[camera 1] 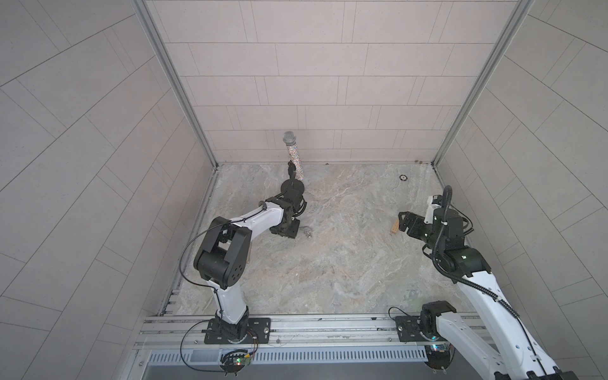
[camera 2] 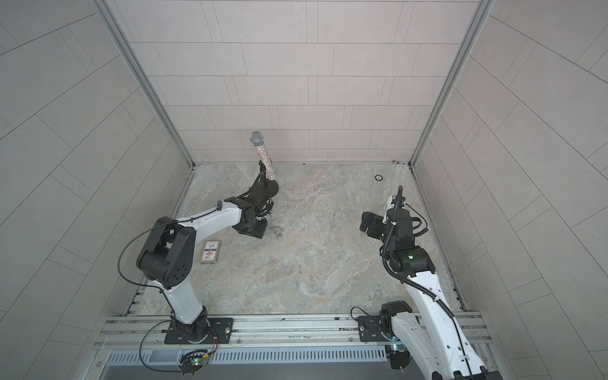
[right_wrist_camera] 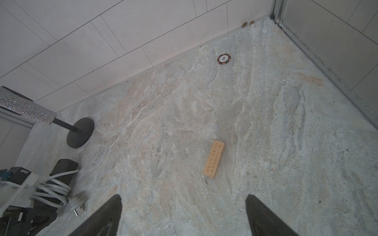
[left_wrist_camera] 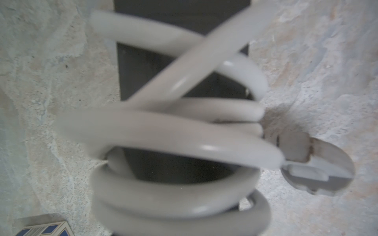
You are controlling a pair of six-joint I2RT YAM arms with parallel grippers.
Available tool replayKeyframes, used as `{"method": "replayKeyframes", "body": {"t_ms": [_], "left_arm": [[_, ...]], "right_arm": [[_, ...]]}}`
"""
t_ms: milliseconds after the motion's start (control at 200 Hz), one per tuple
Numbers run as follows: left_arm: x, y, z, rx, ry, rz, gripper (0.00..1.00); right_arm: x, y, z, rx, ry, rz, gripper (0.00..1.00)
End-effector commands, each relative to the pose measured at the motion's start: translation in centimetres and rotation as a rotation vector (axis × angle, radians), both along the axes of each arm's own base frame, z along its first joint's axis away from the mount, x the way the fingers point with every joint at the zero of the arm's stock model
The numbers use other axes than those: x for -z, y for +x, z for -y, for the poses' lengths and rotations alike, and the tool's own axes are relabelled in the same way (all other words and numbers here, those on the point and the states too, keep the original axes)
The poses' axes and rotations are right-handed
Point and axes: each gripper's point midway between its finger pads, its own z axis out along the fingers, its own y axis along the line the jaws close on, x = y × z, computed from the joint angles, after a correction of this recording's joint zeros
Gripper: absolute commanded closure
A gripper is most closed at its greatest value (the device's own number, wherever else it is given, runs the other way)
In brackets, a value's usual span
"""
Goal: Unwrap the cord wrapped around the power strip
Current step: Pick up the power strip from the center of the board, then unwrap the power cord from the power strip.
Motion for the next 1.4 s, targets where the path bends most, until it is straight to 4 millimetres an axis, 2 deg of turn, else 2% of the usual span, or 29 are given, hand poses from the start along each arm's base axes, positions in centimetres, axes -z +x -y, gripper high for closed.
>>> {"method": "replayKeyframes", "body": {"t_ms": [0,220,345,480,715,796,906,986,1006,1121,1241,1396], "left_arm": [[-3.2,1.0,0.8,0.058,-0.054,0.090,0.99],[-8.0,-0.3,1.6,0.198,-0.133,0.216,1.00],[-10.6,-1.6,2.7,0.311,-0.198,0.272,1.00],[-14.7,-3.9,4.3,0.507,-0.241,0.377,1.00],[-21.0,-9.1,6.7,0.828,-0.369,0.520,1.00],[-22.8,-10.3,7.5,0.885,-0.432,0.541,1.00],[-25.1,-11.6,8.6,0.942,-0.526,0.560,1.00],[-26.3,-12.8,9.3,0.993,-0.588,0.550,1.00],[-26.4,-13.1,9.4,1.010,-0.597,0.545,1.00],[-27.2,-14.4,9.8,1.071,-0.640,0.529,1.00],[-27.4,-14.8,10.3,1.113,-0.662,0.523,1.00],[-27.2,-16.5,10.6,1.224,-0.688,0.487,1.00]], "right_arm": [[-0.4,-0.5,-1.1,-0.065,-0.004,0.009,0.07],[-1.8,-1.1,-7.0,-0.340,-0.032,0.079,0.09],[-2.1,-1.6,-10.1,-0.471,-0.031,0.112,0.09],[-2.7,-2.2,-13.1,-0.610,-0.018,0.149,0.10],[-4.4,-3.0,-16.1,-0.742,-0.007,0.242,0.10],[-4.9,-3.2,-16.9,-0.779,0.014,0.280,0.10],[-4.4,-2.7,-17.1,-0.764,0.034,0.310,0.10],[-5.3,-2.6,-17.4,-0.762,0.054,0.351,0.09],[-4.1,-2.6,-17.4,-0.765,0.054,0.334,0.09],[-4.4,-3.2,-18.4,-0.801,0.062,0.369,0.08],[-5.6,-4.1,-19.1,-0.831,0.100,0.429,0.16],[-6.3,-4.5,-19.6,-0.828,0.194,0.469,0.21]]}}
